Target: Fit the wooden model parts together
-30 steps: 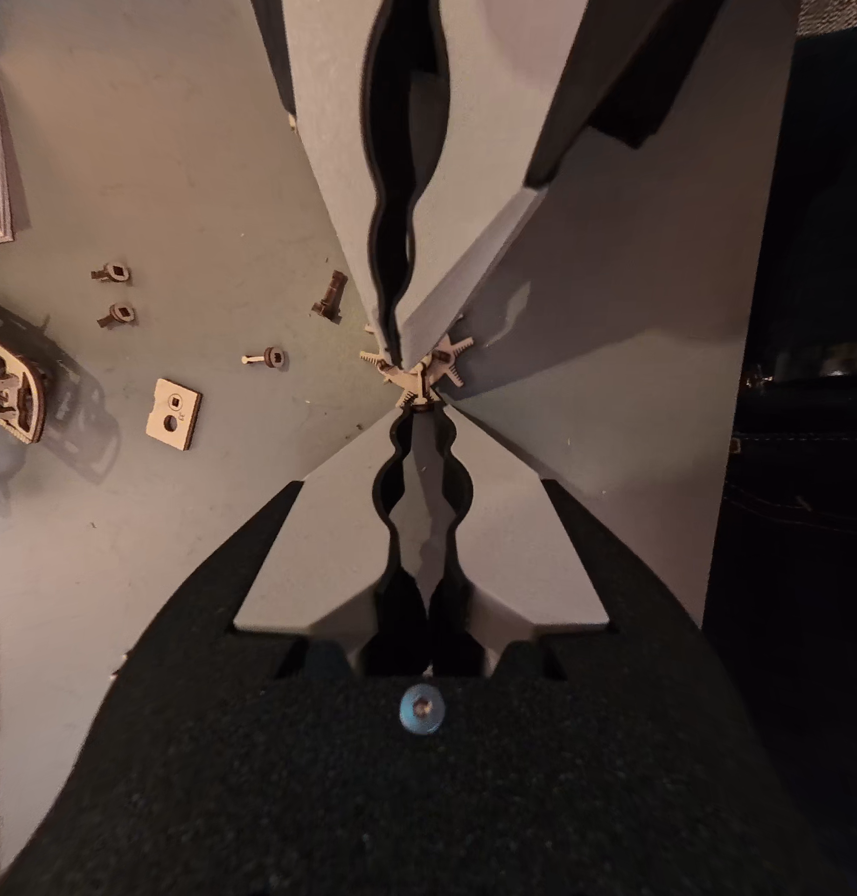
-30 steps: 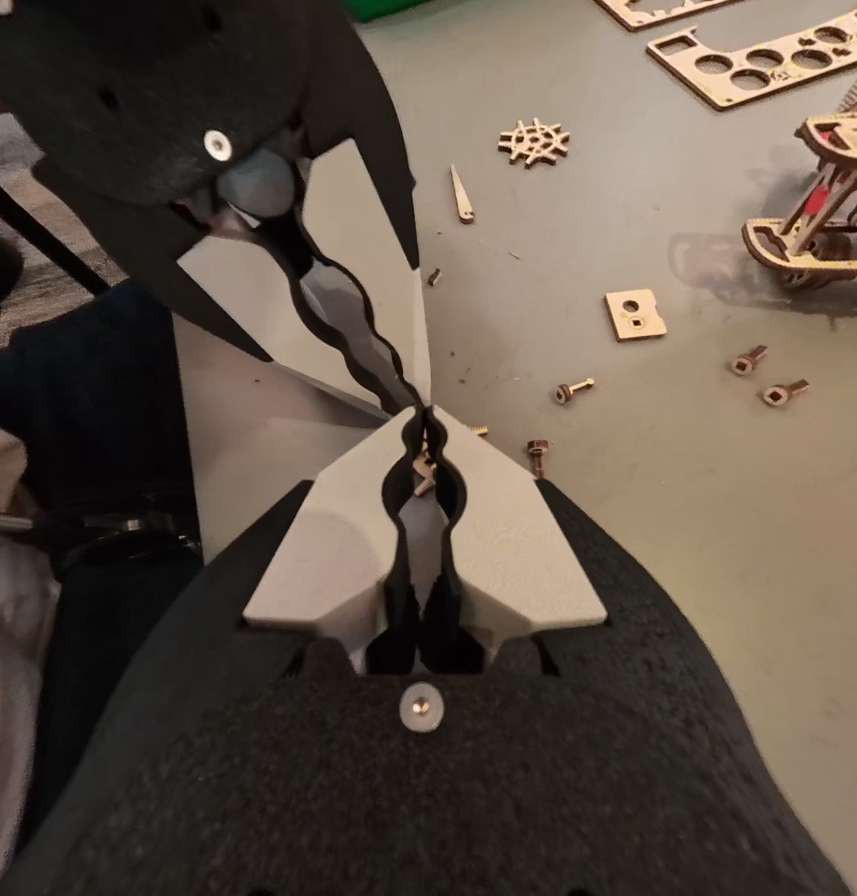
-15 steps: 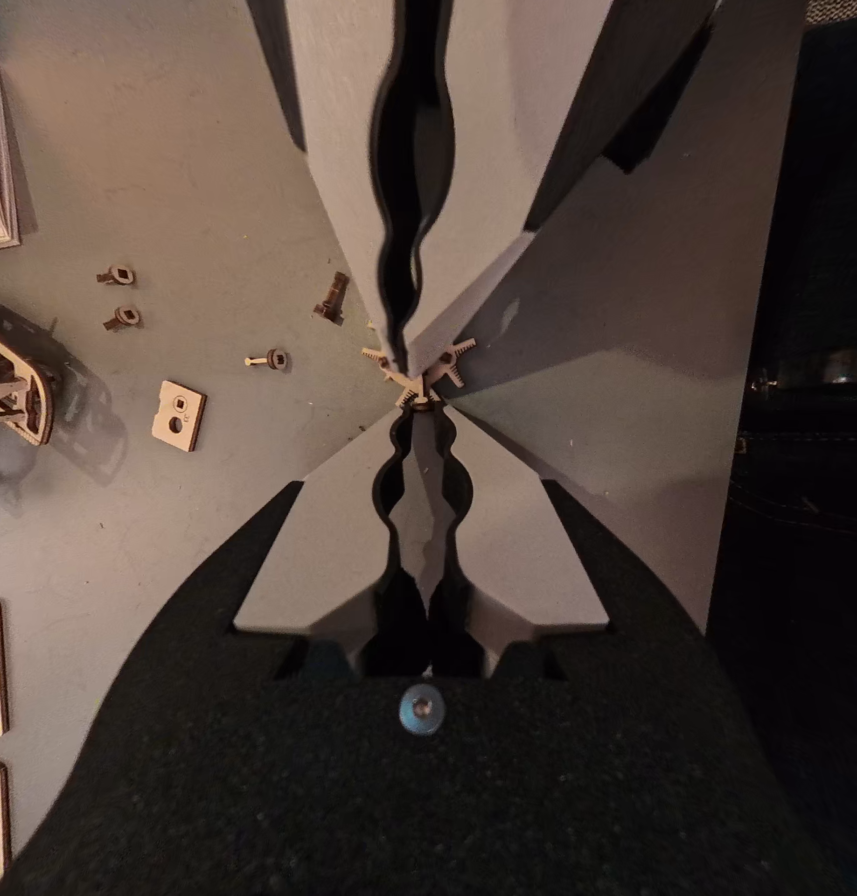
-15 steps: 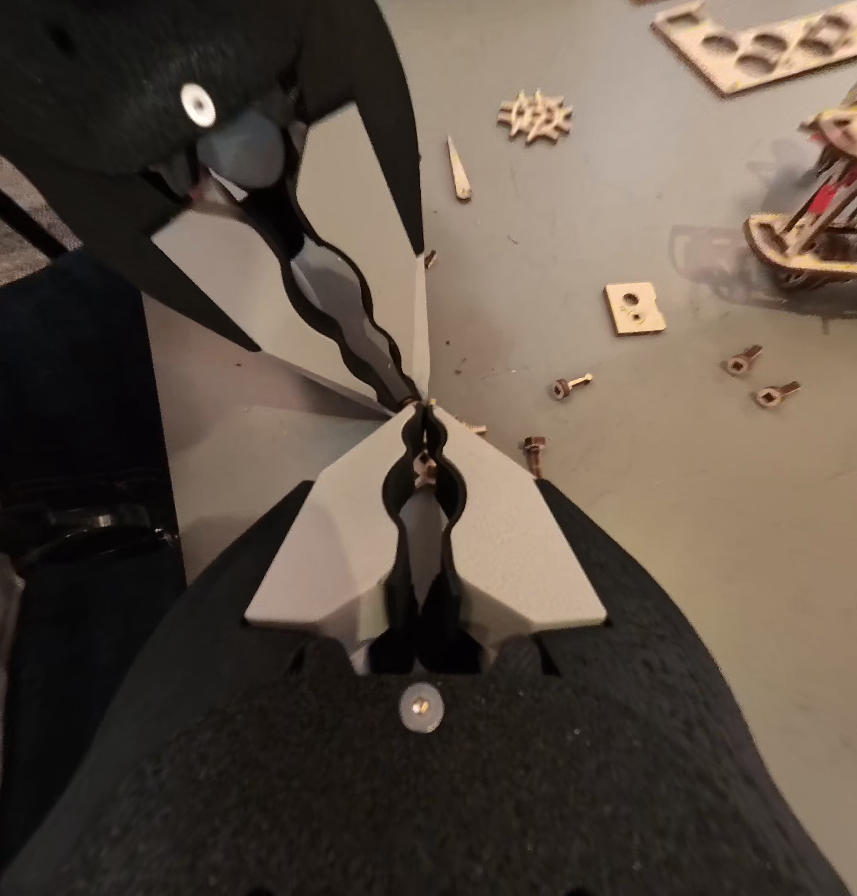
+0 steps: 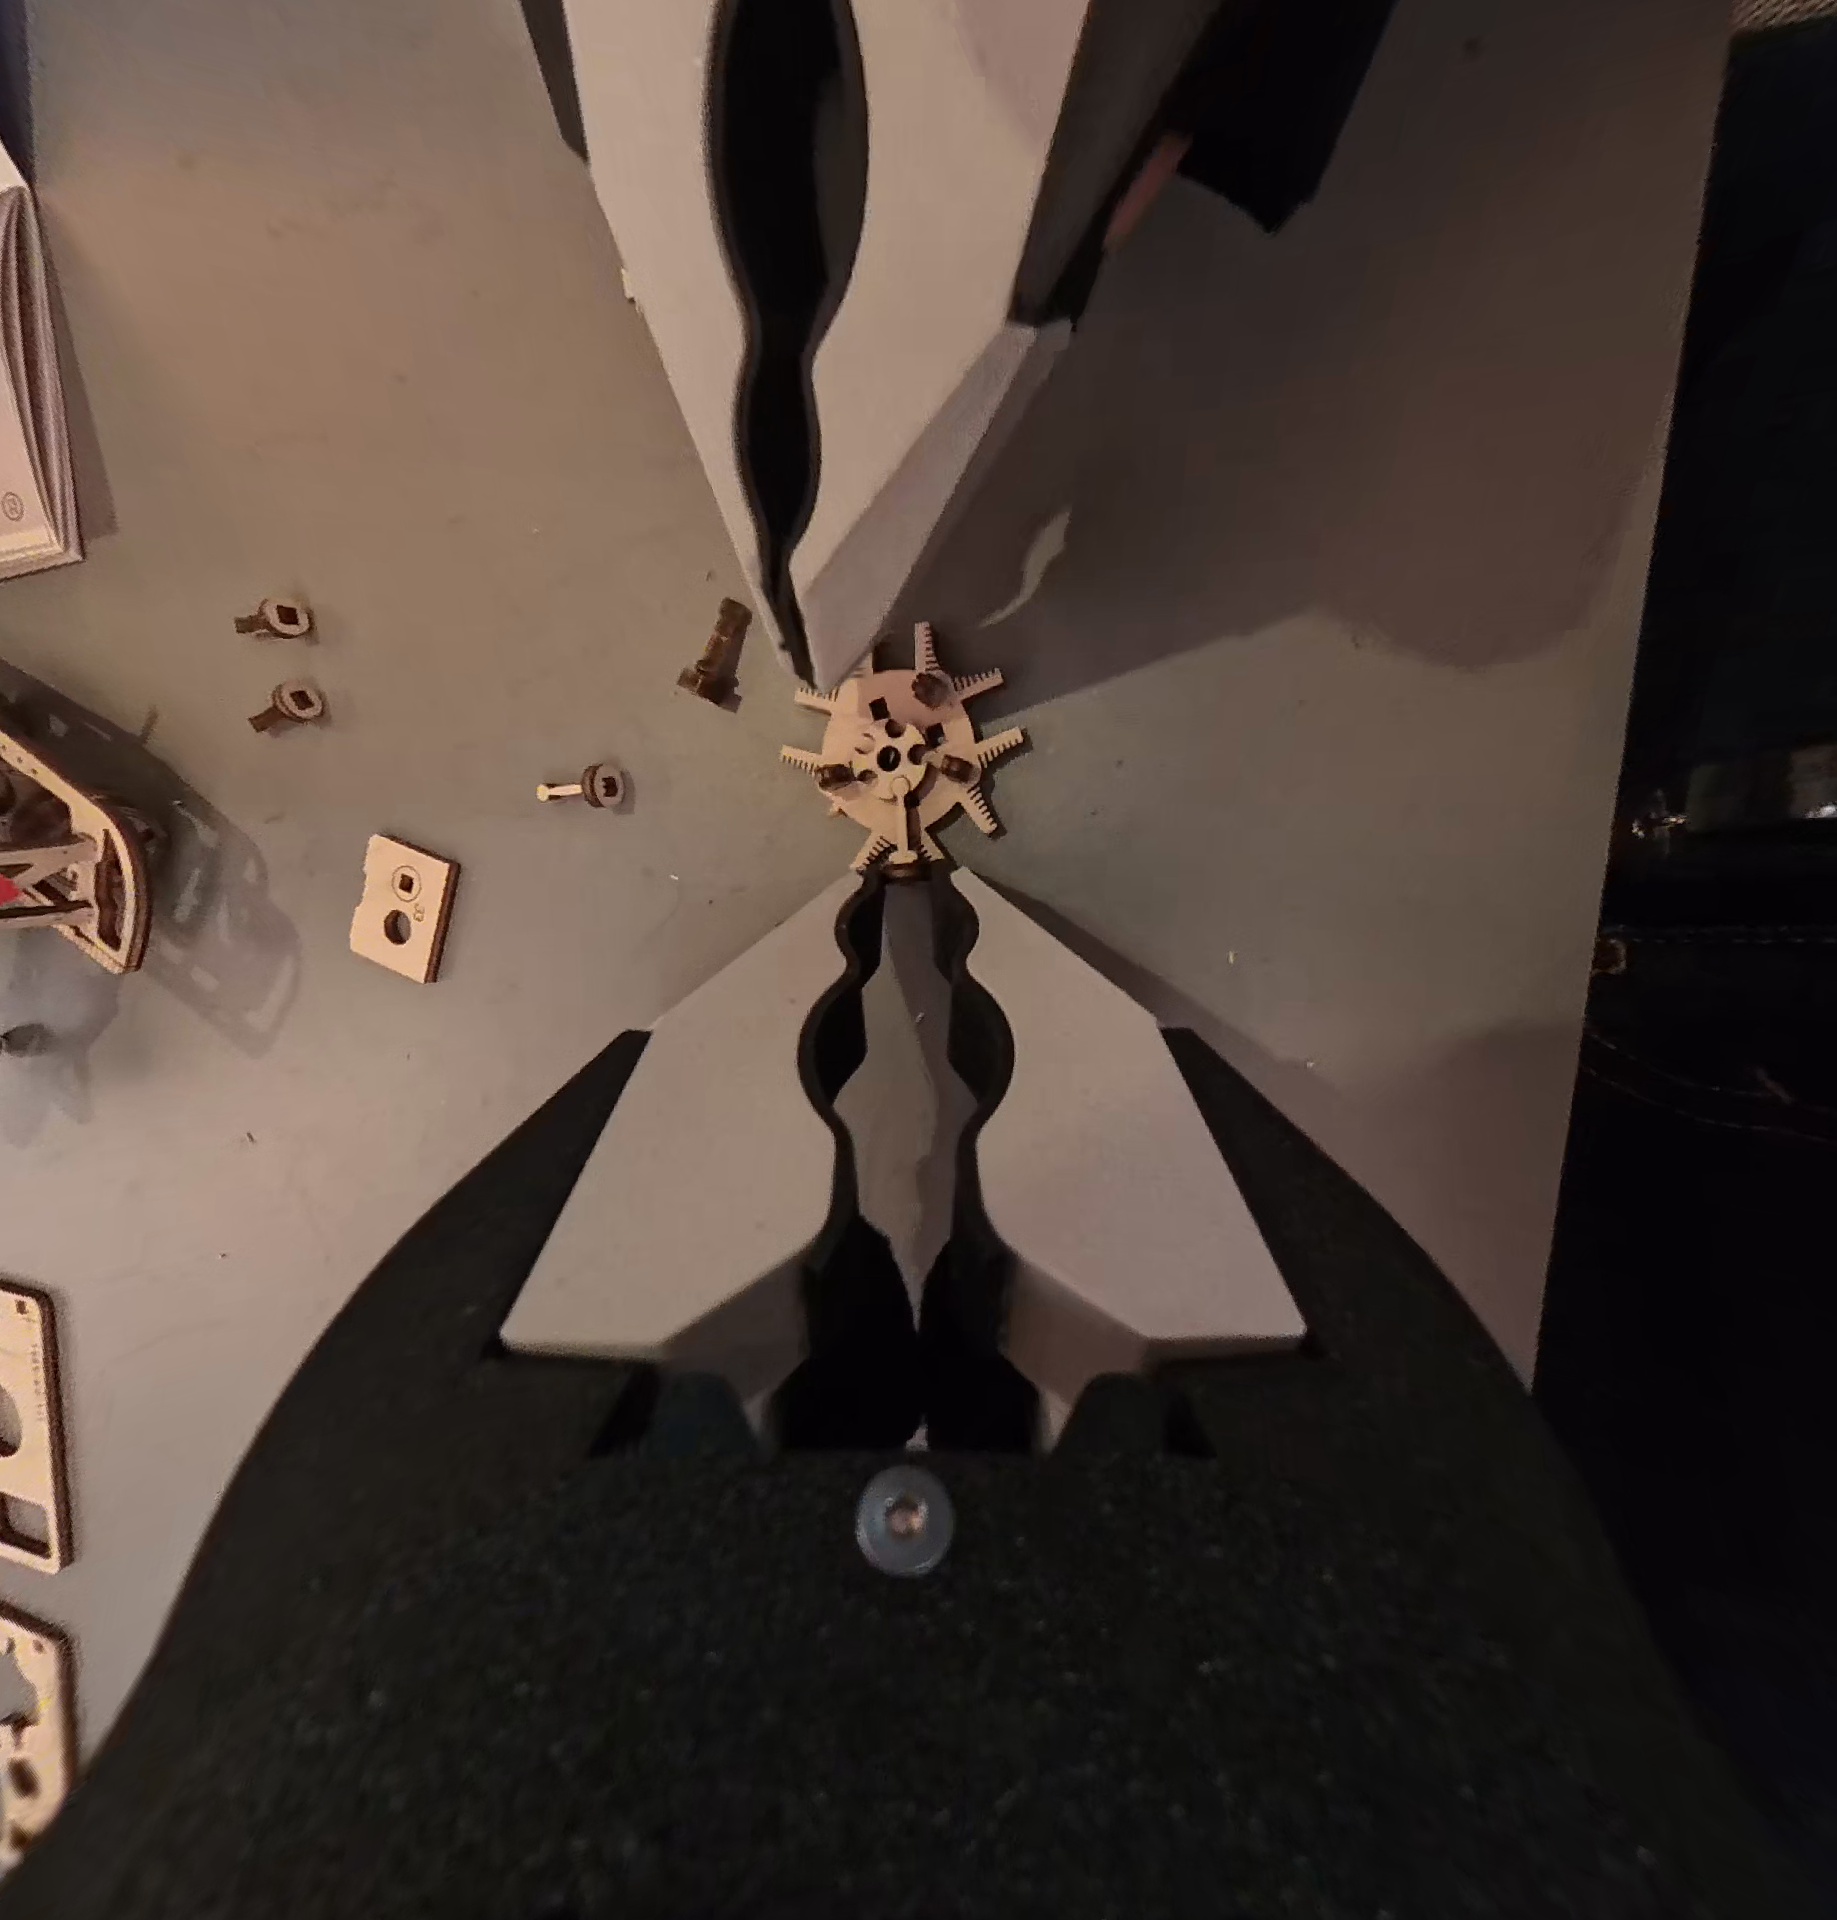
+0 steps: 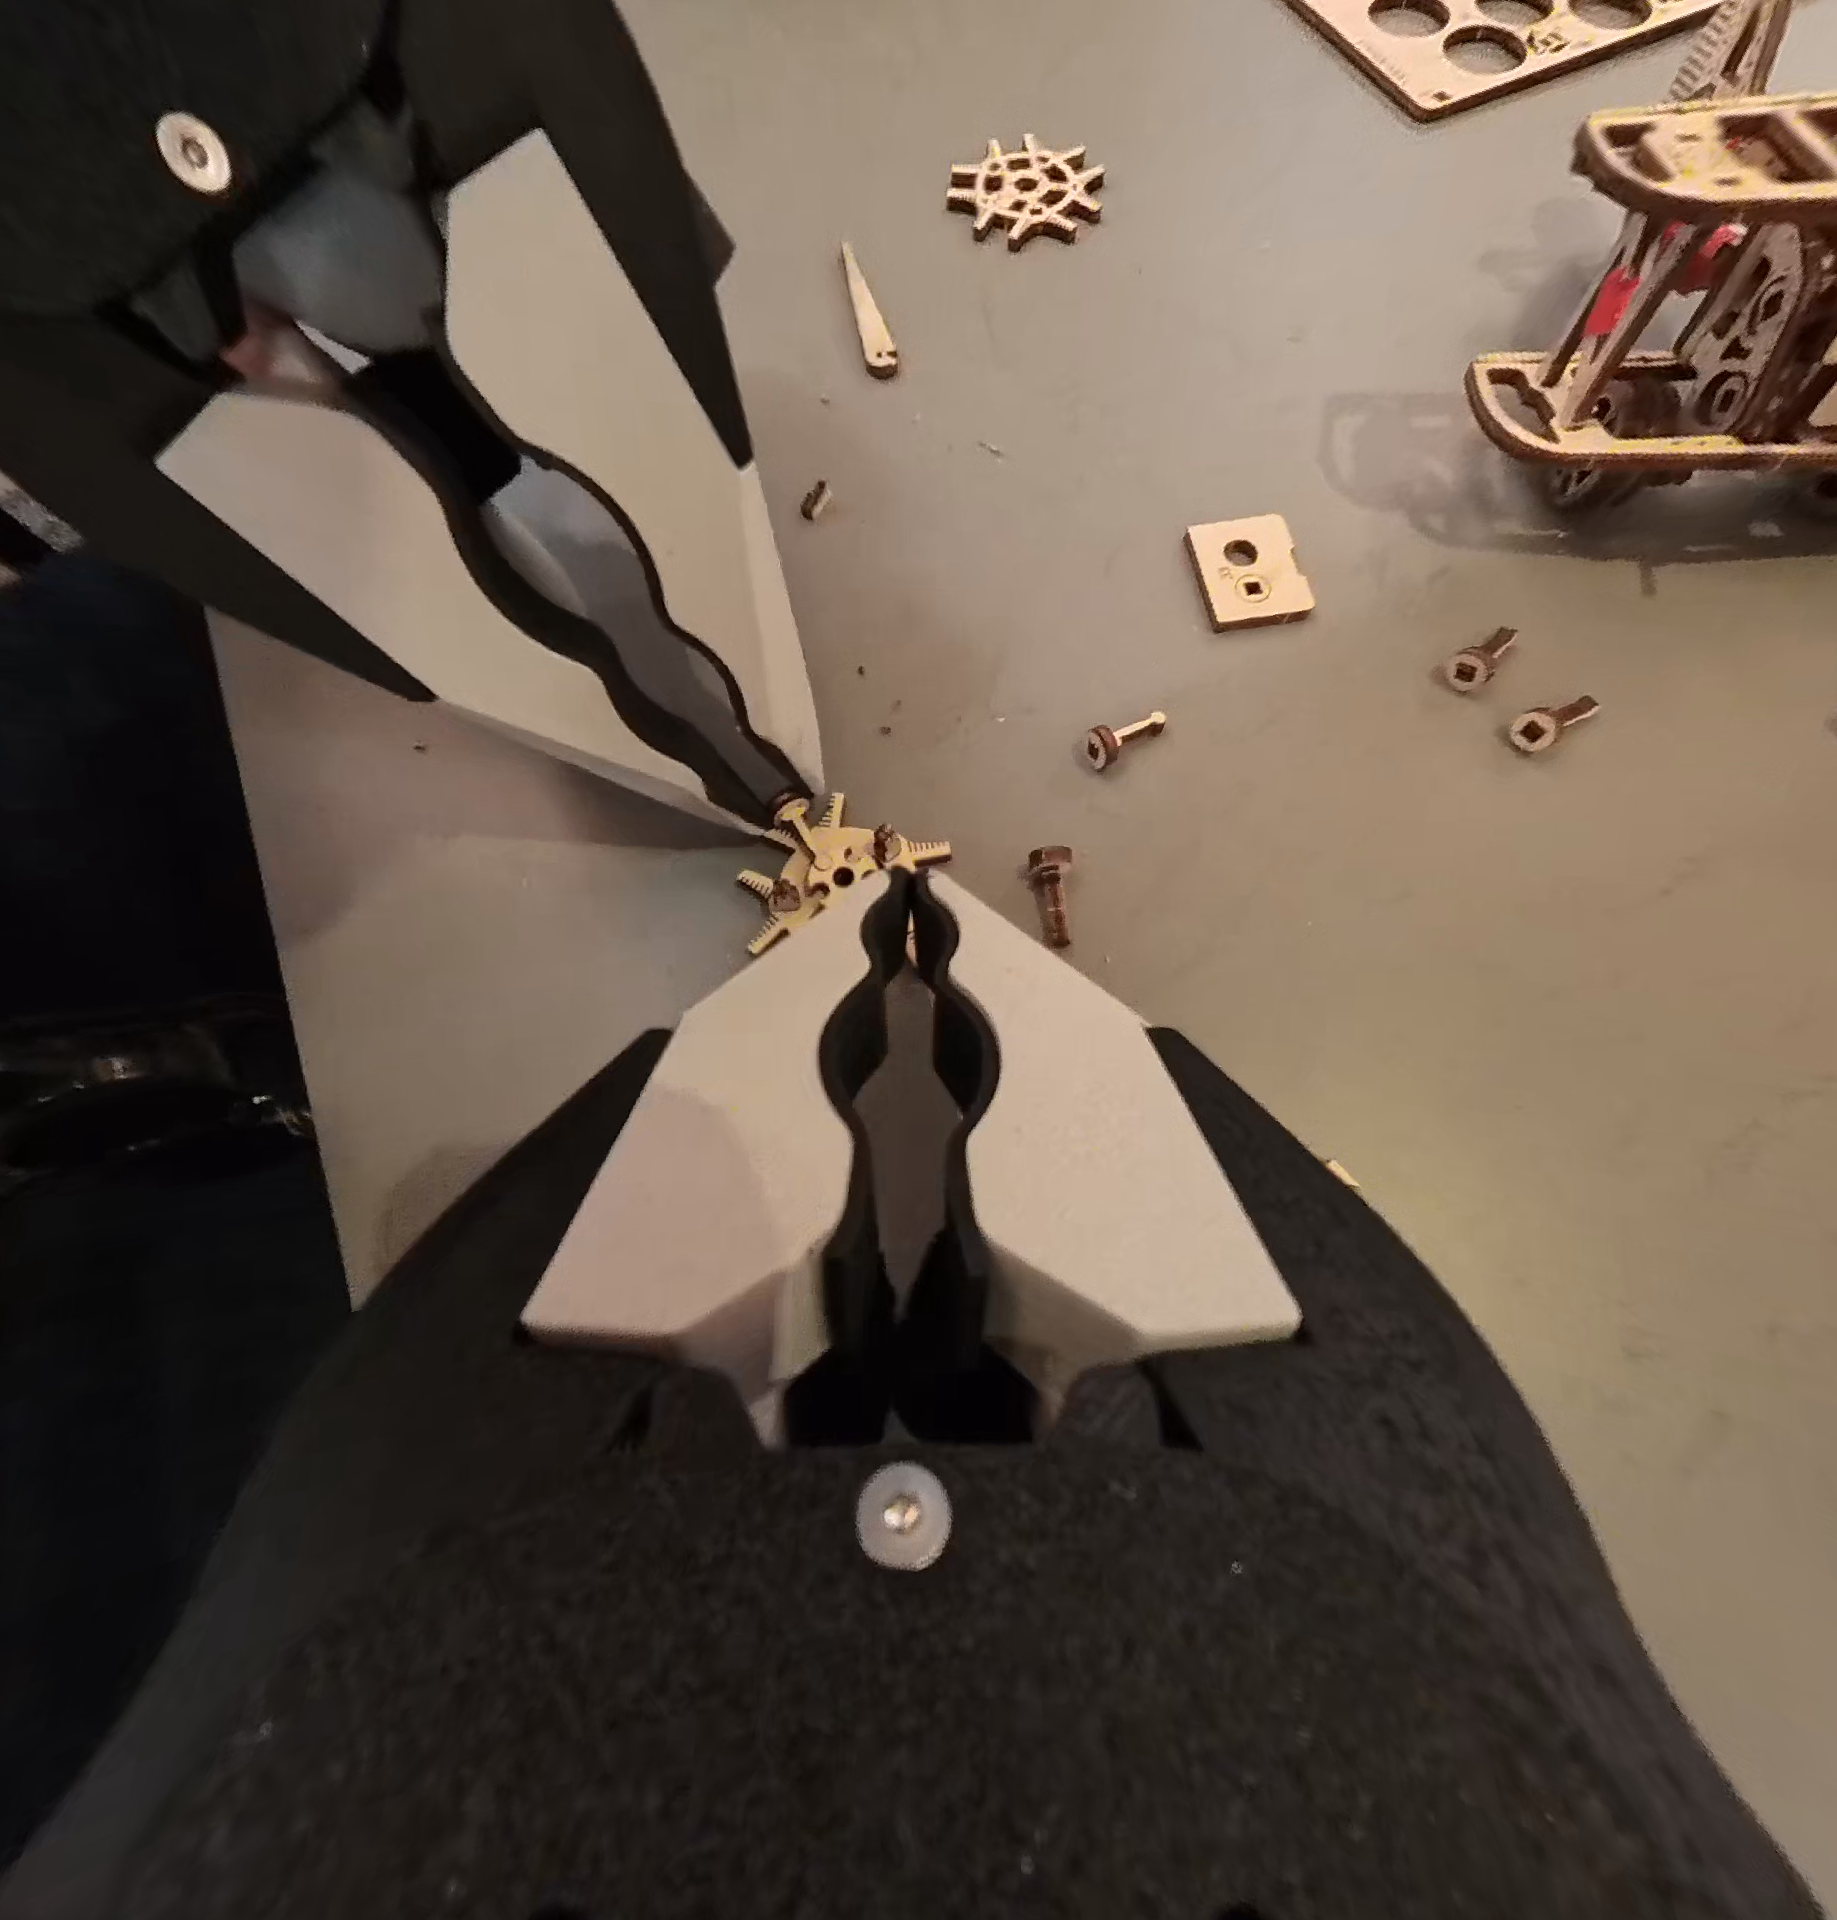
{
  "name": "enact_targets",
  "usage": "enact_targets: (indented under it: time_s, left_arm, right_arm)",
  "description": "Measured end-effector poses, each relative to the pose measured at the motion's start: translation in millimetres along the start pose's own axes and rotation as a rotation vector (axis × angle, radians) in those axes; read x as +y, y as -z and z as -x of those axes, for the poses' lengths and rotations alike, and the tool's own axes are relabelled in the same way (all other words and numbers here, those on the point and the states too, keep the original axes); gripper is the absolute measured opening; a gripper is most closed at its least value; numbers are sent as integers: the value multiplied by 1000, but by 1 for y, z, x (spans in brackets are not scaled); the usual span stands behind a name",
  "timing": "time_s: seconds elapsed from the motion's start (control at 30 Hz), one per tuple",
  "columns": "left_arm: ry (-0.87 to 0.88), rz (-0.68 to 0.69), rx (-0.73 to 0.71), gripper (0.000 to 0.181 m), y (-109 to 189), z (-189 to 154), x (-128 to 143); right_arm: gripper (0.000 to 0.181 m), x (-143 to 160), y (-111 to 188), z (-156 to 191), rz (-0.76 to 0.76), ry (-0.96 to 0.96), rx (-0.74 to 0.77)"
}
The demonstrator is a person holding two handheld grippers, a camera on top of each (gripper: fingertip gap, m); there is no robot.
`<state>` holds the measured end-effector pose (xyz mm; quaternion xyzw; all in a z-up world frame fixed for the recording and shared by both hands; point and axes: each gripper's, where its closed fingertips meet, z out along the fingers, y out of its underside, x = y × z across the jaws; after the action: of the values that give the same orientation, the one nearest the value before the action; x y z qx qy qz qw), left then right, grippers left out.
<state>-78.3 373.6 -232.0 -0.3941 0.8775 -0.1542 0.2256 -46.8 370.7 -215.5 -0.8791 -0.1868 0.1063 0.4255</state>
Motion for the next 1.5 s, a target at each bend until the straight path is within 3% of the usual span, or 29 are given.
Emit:
enact_targets:
  time_s: [1.5]
  left_arm:
    - [-25, 17, -19, 6, 0, -2, -4]
  right_arm:
    - [0, 7, -3, 0, 25, -31, -26]
